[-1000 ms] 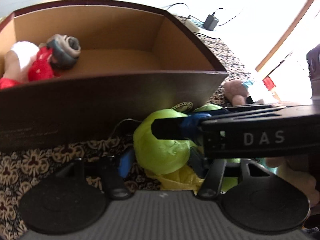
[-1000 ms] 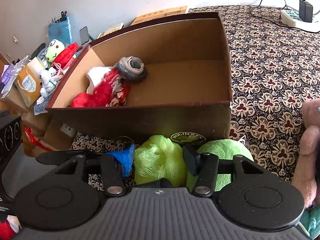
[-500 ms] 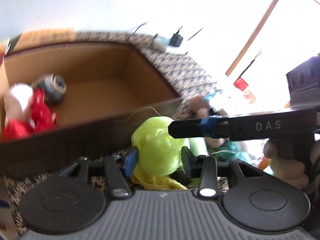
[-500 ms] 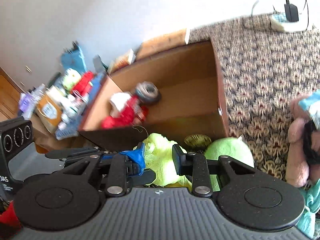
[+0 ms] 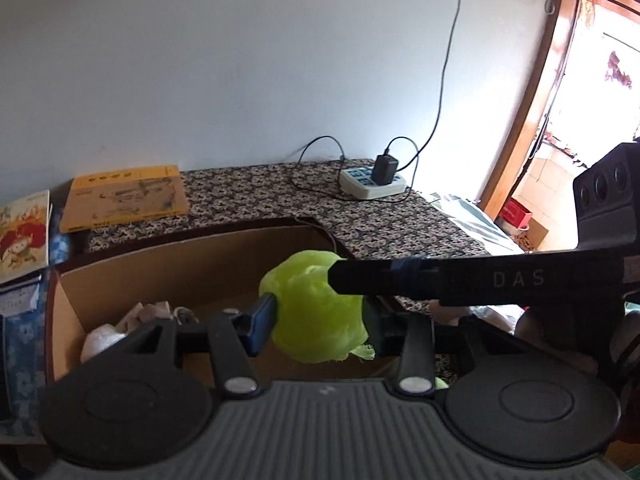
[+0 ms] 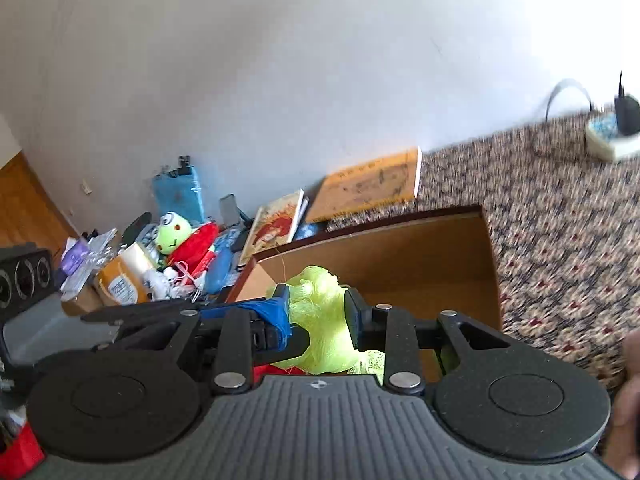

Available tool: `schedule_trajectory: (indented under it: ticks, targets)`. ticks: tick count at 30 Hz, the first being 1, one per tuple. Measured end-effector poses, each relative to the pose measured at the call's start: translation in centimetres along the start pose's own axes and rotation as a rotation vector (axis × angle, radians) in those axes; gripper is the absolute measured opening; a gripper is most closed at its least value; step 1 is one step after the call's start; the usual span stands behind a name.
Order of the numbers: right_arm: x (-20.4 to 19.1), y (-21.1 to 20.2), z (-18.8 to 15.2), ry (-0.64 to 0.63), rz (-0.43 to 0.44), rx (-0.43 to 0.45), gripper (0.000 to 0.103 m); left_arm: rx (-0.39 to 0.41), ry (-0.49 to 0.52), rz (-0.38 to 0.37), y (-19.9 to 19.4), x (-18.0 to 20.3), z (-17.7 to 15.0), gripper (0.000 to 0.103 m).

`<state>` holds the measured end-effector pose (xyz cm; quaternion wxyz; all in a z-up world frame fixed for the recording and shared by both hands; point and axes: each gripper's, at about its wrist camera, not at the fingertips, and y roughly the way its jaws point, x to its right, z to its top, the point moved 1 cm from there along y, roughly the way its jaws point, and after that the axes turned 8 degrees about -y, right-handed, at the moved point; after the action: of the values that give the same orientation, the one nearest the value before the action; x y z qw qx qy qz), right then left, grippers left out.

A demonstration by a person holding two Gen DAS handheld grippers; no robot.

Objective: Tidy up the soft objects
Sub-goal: 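Lower the lime-green plush into the box and open the right gripper, then withdraw the right gripper from the box to the green pickle plush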

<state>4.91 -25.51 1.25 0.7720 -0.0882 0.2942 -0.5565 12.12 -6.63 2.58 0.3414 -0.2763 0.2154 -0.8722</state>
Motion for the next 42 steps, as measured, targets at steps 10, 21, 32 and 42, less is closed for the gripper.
schedule_trajectory:
  ticks: [10, 21, 32, 42]
  targets:
    - [2.5, 10.6, -1.1, 0.187, -0.037, -0.234, 0.012, -0.238, -0.169, 0.142, 7.4, -7.6, -1.3, 0.042]
    - [3.0, 15.1, -2.0, 0.338, -0.048, -0.404, 0.017, -0.294, -0.238, 0.228, 7.8, -10.1, -1.6, 0.059]
    - [2.1, 13.4, -1.1, 0.27, -0.07, -0.321, 0.017, -0.227, -0.168, 0.23, 5.6, -8.7, -1.3, 0.063]
    - [2.6, 11.5, -1.5, 0.319, -0.056, -0.277, 0.017, -0.165, -0.163, 0.265, 2.5, -6.6, -1.6, 0.063]
